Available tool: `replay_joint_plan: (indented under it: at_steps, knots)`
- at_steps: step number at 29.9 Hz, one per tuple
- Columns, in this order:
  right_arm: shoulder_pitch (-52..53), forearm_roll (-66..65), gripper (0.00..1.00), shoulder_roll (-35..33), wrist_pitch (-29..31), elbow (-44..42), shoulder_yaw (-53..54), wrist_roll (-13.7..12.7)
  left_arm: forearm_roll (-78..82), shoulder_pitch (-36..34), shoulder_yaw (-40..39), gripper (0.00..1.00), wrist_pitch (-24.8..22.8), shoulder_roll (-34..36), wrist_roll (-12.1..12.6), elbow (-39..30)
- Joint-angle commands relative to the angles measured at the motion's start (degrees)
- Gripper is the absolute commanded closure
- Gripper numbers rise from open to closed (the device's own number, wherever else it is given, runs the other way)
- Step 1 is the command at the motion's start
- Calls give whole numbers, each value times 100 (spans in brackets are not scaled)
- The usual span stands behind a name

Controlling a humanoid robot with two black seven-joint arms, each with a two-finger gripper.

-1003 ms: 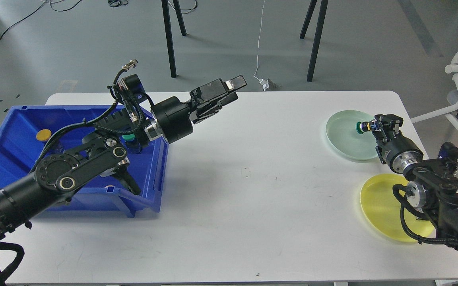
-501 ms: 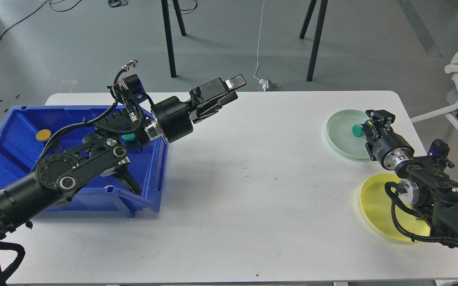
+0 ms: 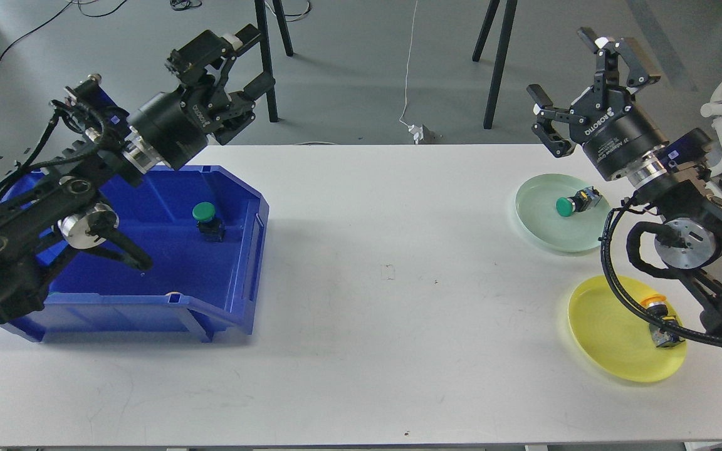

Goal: Pass button and place on color plate
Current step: 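Open the right gripper and raise both grippers away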

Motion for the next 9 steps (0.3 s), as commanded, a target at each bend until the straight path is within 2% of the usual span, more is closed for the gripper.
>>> replay_joint_plan:
  at_steps: [1,9]
  knots:
    - [-78,9,1,280,116,-63,106,-1,-357,171,-132,16,-245,73,0,107]
    - [-70,9,1,395,116,-204,194,-1,-374,216,-290,15,-245,12,0,107]
